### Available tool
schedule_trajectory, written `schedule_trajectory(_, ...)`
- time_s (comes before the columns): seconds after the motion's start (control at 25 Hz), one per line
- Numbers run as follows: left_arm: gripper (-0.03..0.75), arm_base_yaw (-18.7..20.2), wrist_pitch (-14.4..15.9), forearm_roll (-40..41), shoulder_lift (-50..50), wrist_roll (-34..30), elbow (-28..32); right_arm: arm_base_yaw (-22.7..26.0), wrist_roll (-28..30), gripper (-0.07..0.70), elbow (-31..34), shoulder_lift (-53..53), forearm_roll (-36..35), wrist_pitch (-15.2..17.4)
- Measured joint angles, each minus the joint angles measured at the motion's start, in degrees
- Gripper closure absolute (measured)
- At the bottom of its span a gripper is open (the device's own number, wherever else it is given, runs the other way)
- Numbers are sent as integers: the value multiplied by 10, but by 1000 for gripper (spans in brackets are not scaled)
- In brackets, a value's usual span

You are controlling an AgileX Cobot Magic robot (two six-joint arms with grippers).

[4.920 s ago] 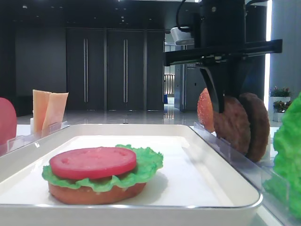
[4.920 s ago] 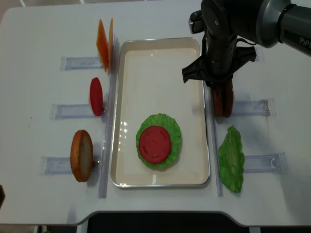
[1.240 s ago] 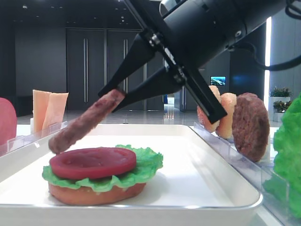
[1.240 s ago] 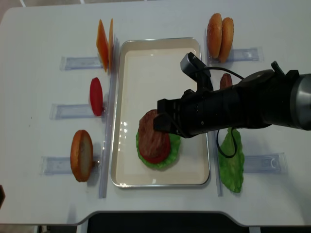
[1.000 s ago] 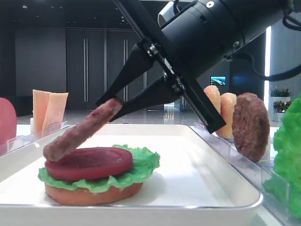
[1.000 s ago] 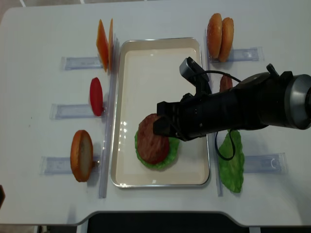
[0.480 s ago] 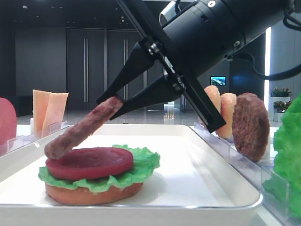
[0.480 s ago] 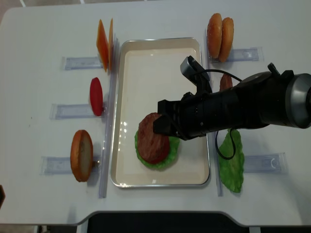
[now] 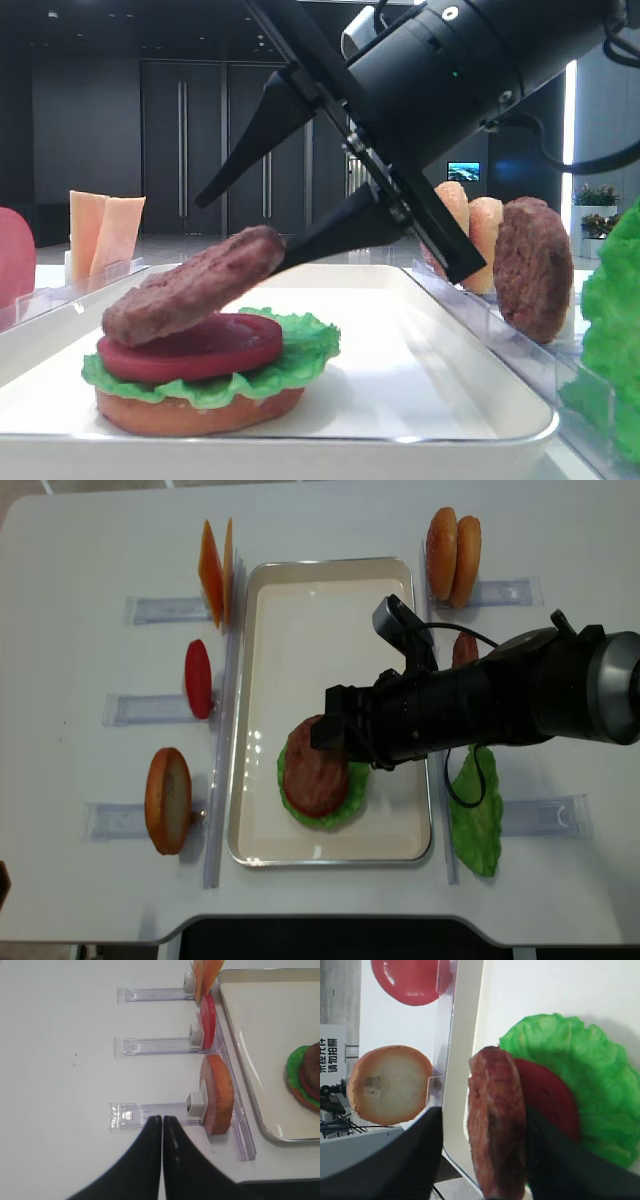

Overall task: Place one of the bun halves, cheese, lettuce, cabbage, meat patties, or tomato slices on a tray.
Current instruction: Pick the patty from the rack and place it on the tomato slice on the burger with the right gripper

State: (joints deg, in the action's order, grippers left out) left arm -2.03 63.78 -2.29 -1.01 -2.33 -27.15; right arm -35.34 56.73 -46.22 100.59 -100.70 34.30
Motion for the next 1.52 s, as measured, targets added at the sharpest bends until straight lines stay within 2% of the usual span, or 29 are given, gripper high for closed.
schedule_trajectory(0.28, 716, 0, 0, 0, 0, 0, 0, 0, -9, 164, 0, 0, 13, -20)
schedule_trajectory(0.4, 716, 0, 0, 0, 0, 0, 0, 0, -10, 135, 0, 0, 18, -21)
schedule_trajectory(0.8, 716, 0, 0, 0, 0, 0, 0, 0, -52, 124, 0, 0, 61, -36)
schedule_trajectory(1.52, 716, 0, 0, 0, 0, 0, 0, 0, -62, 124, 0, -3, 75, -44)
